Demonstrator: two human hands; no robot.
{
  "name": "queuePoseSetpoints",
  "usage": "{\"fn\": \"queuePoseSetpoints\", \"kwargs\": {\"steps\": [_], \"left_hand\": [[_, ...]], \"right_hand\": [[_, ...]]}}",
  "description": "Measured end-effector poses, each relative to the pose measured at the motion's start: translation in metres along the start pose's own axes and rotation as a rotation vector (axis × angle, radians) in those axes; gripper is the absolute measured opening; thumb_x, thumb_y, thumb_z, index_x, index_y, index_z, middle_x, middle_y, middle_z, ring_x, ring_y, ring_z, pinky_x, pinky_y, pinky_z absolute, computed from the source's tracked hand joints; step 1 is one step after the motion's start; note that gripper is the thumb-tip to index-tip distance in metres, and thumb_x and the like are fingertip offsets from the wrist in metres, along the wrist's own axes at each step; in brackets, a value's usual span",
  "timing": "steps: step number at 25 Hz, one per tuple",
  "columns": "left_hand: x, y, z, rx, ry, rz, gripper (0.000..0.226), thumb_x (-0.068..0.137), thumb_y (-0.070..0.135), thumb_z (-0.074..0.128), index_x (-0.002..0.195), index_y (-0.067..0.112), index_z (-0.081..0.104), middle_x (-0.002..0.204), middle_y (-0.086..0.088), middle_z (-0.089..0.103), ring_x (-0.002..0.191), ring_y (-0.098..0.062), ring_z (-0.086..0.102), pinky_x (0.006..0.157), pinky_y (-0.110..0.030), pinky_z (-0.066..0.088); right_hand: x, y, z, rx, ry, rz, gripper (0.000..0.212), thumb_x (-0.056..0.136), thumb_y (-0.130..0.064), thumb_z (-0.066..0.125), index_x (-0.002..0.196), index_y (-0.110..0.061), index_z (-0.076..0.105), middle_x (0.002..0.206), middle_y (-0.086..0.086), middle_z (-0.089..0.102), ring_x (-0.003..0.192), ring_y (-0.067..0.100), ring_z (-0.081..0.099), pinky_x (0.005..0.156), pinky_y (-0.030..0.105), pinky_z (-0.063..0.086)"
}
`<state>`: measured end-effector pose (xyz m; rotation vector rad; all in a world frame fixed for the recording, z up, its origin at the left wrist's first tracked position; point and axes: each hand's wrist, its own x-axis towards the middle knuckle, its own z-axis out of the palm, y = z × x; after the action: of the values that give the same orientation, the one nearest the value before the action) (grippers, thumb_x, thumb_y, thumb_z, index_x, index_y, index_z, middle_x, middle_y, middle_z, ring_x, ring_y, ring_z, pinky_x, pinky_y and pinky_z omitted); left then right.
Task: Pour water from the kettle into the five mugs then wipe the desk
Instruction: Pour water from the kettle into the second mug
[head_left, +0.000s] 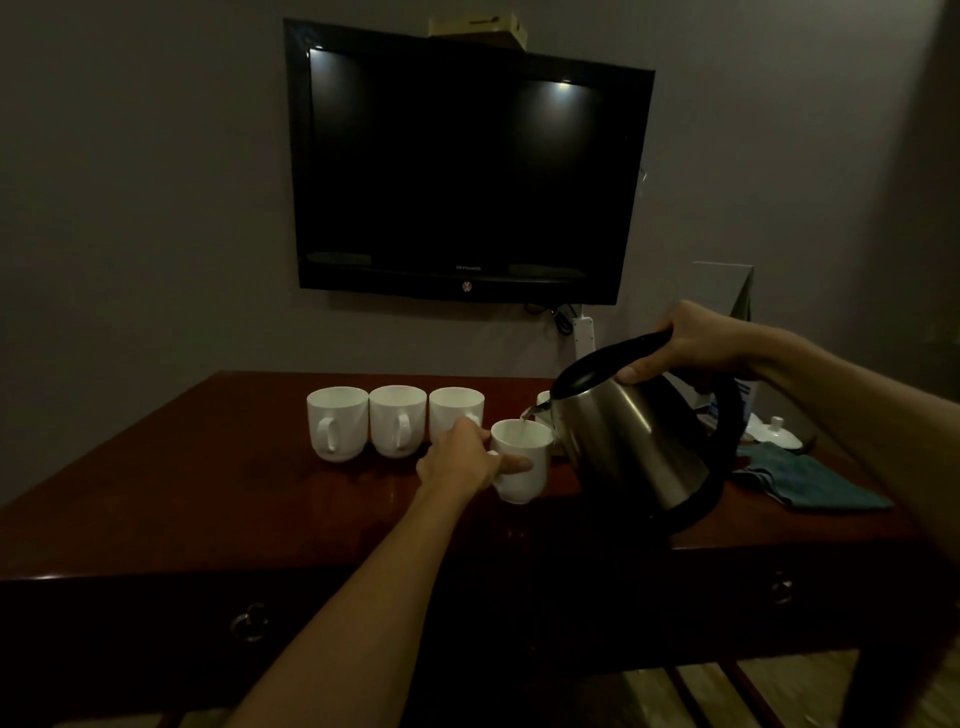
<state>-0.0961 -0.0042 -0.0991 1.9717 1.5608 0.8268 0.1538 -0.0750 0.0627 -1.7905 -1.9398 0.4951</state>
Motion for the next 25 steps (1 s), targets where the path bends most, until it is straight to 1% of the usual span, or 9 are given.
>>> {"fn": "queuePoseSetpoints", "kwargs": {"steps": [4, 7, 11, 13, 16, 18, 21, 23, 25], "left_hand": [[0.0000, 0.0005, -0.0001, -0.014, -0.009, 0.000, 0.054, 0.069, 0.055, 0.080, 0.105, 0.019, 0.061, 0.097, 0.004, 0.063, 0.091, -0.015, 0.057, 0.072, -0.035, 0.044], [0.0005, -0.0001, 0.0007, -0.011, -0.014, -0.002, 0.050, 0.069, 0.055, 0.080, 0.100, 0.021, 0.059, 0.092, 0.006, 0.061, 0.090, -0.015, 0.057, 0.072, -0.034, 0.043], [0.0037, -0.0026, 0.0031, -0.002, -0.010, 0.005, 0.046, 0.068, 0.057, 0.080, 0.094, 0.024, 0.061, 0.089, 0.007, 0.064, 0.091, -0.016, 0.061, 0.074, -0.036, 0.048], [0.0053, -0.0032, 0.0040, -0.003, -0.009, 0.006, 0.048, 0.067, 0.058, 0.079, 0.097, 0.024, 0.063, 0.091, 0.007, 0.066, 0.091, -0.016, 0.061, 0.074, -0.036, 0.047], [0.0057, -0.0038, 0.0044, -0.001, 0.003, -0.001, 0.054, 0.065, 0.060, 0.080, 0.103, 0.024, 0.064, 0.095, 0.008, 0.066, 0.093, -0.016, 0.060, 0.073, -0.036, 0.046], [0.0052, -0.0032, 0.0045, 0.009, 0.017, 0.000, 0.055, 0.065, 0.061, 0.080, 0.103, 0.024, 0.063, 0.095, 0.008, 0.066, 0.092, -0.016, 0.060, 0.071, -0.034, 0.044], [0.0065, -0.0039, 0.0057, 0.012, 0.021, -0.014, 0.055, 0.063, 0.061, 0.080, 0.100, 0.025, 0.062, 0.095, 0.007, 0.066, 0.093, -0.017, 0.061, 0.074, -0.036, 0.046], [0.0080, -0.0050, 0.0064, 0.013, 0.014, -0.018, 0.061, 0.062, 0.063, 0.080, 0.106, 0.024, 0.064, 0.098, 0.006, 0.067, 0.094, -0.018, 0.062, 0.075, -0.037, 0.048], [0.0085, -0.0055, 0.0066, 0.011, 0.013, -0.013, 0.062, 0.061, 0.064, 0.080, 0.108, 0.025, 0.066, 0.097, 0.006, 0.068, 0.093, -0.017, 0.062, 0.073, -0.036, 0.048]], "right_hand": [[0.0010, -0.0028, 0.0008, -0.019, -0.003, 0.005, 0.038, 0.066, -0.036, 0.083, 0.073, -0.002, 0.067, 0.052, 0.001, 0.052, 0.040, 0.009, 0.047, 0.040, 0.020, 0.039], [0.0006, -0.0031, 0.0014, -0.025, 0.004, 0.006, 0.045, 0.065, -0.035, 0.083, 0.079, 0.005, 0.067, 0.050, 0.000, 0.051, 0.039, 0.009, 0.047, 0.039, 0.019, 0.039], [0.0010, -0.0015, 0.0008, -0.021, 0.009, 0.006, 0.035, 0.072, -0.030, 0.084, 0.071, -0.001, 0.064, 0.046, -0.003, 0.050, 0.037, 0.007, 0.046, 0.039, 0.019, 0.038], [0.0018, -0.0004, 0.0003, -0.018, 0.007, 0.008, 0.036, 0.072, -0.031, 0.084, 0.075, 0.000, 0.065, 0.049, -0.001, 0.050, 0.037, 0.007, 0.046, 0.039, 0.019, 0.039], [0.0012, -0.0005, 0.0004, -0.008, 0.001, 0.015, 0.036, 0.070, -0.032, 0.083, 0.073, -0.001, 0.065, 0.051, -0.001, 0.051, 0.038, 0.006, 0.047, 0.040, 0.019, 0.039], [0.0010, -0.0006, 0.0002, -0.006, 0.003, 0.016, 0.042, 0.068, -0.034, 0.083, 0.079, 0.003, 0.066, 0.050, -0.001, 0.051, 0.038, 0.006, 0.047, 0.040, 0.019, 0.040], [0.0018, 0.0008, -0.0001, -0.017, 0.012, 0.021, 0.049, 0.070, -0.032, 0.083, 0.088, 0.010, 0.066, 0.046, -0.004, 0.051, 0.038, 0.007, 0.048, 0.040, 0.020, 0.041], [0.0020, 0.0007, -0.0002, -0.013, 0.008, 0.021, 0.048, 0.069, -0.033, 0.083, 0.087, 0.008, 0.066, 0.045, -0.005, 0.051, 0.038, 0.007, 0.048, 0.041, 0.021, 0.042], [0.0012, -0.0004, -0.0001, -0.013, 0.003, 0.021, 0.040, 0.070, -0.033, 0.083, 0.080, 0.002, 0.067, 0.045, -0.005, 0.052, 0.038, 0.007, 0.049, 0.041, 0.021, 0.043]]}}
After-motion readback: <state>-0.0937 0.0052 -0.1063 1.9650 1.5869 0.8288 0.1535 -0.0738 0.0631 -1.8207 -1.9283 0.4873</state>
